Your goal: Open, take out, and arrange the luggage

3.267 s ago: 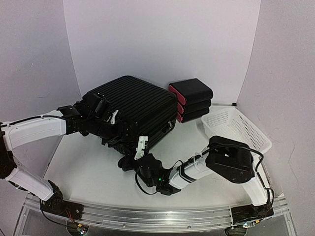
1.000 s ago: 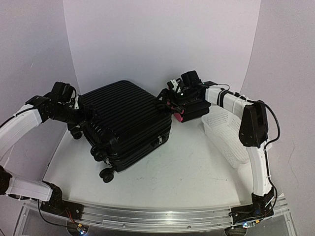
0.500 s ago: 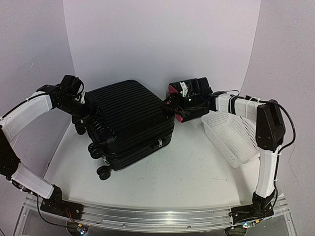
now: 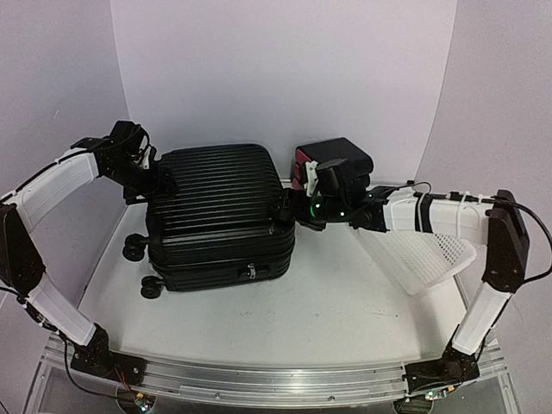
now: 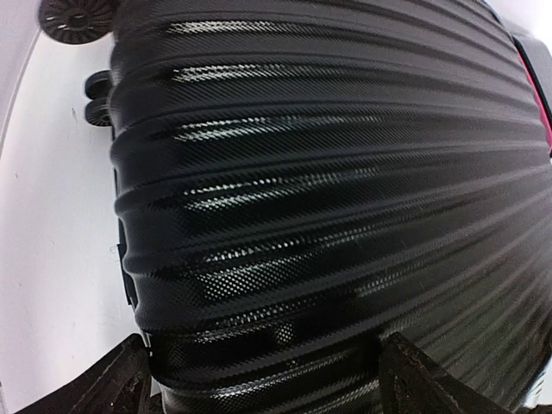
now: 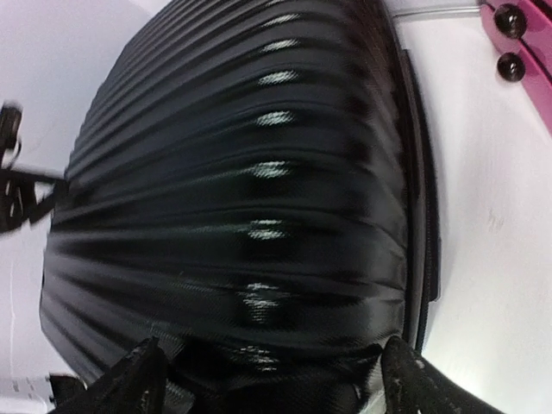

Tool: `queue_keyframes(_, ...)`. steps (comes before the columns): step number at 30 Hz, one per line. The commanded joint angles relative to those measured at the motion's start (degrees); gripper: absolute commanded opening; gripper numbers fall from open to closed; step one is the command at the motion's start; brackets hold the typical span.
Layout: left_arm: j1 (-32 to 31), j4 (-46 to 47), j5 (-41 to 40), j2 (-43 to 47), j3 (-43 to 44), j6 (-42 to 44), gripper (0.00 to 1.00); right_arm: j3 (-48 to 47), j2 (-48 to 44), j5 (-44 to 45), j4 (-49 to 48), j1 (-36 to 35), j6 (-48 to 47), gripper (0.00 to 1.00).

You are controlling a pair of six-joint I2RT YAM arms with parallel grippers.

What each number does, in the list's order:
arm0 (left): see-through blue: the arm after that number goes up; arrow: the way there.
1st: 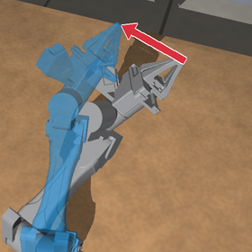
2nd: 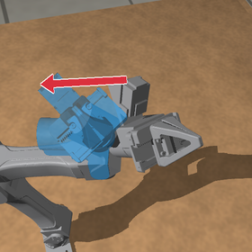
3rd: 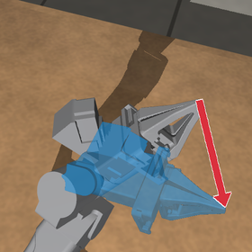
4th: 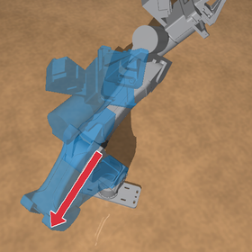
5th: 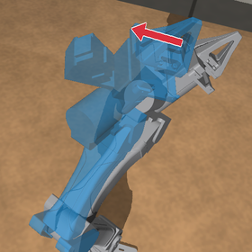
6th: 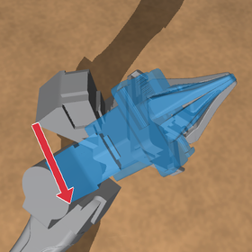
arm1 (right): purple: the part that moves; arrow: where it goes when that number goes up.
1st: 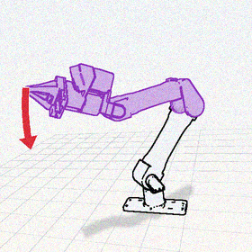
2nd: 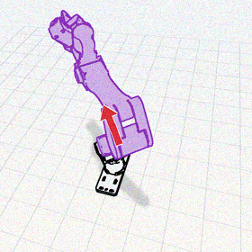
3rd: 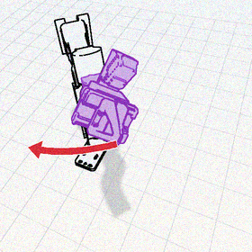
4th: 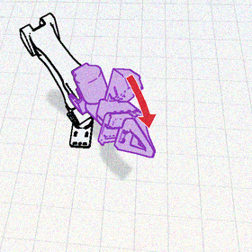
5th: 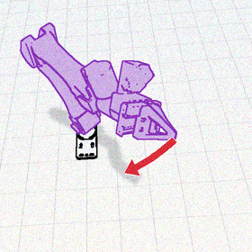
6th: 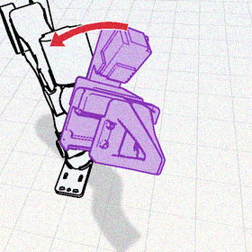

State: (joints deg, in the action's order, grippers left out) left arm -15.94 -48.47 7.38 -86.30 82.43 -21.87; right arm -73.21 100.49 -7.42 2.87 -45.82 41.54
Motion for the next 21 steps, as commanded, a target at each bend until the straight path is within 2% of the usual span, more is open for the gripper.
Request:
queue_keyframes(1,-3.79,5.67,7.03,1.15,-1.81,4.33,0.92,4.19,-5.56,-2.84,11.85,-8.50,-9.74,0.92)
queue_keyframes(4,-3.74,5.27,6.88,4.88,-3.89,4.71,0.96,8.68,-10.44,-0.98,12.33,-8.52,-14.21,0.98)
queue_keyframes(7,-3.79,3.30,6.48,9.13,-5.63,5.46,0.99,14.14,-15.97,0.08,12.56,-8.71,-17.57,0.98)
queue_keyframes(10,-3.74,-0.41,6.53,14.35,-7.51,7.07,1.00,21.22,-19.80,-0.13,7.81,-10.78,-18.47,0.98)
queue_keyframes(16,-3.78,-4.24,17.65,24.35,-17.34,9.16,0.99,29.55,-20.49,2.54,-4.15,-17.68,-15.24,0.98)
queue_keyframes(18,-3.83,-4.27,20.35,25.66,-20.28,8.66,0.99,29.77,-18.71,2.86,-7.72,-17.72,-13.04,0.95)
queue_keyframes(21,-3.83,-4.51,18.49,27.42,-22.64,6.30,0.99,27.44,-16.73,7.10,-9.38,-17.75,-10.31,0.86)
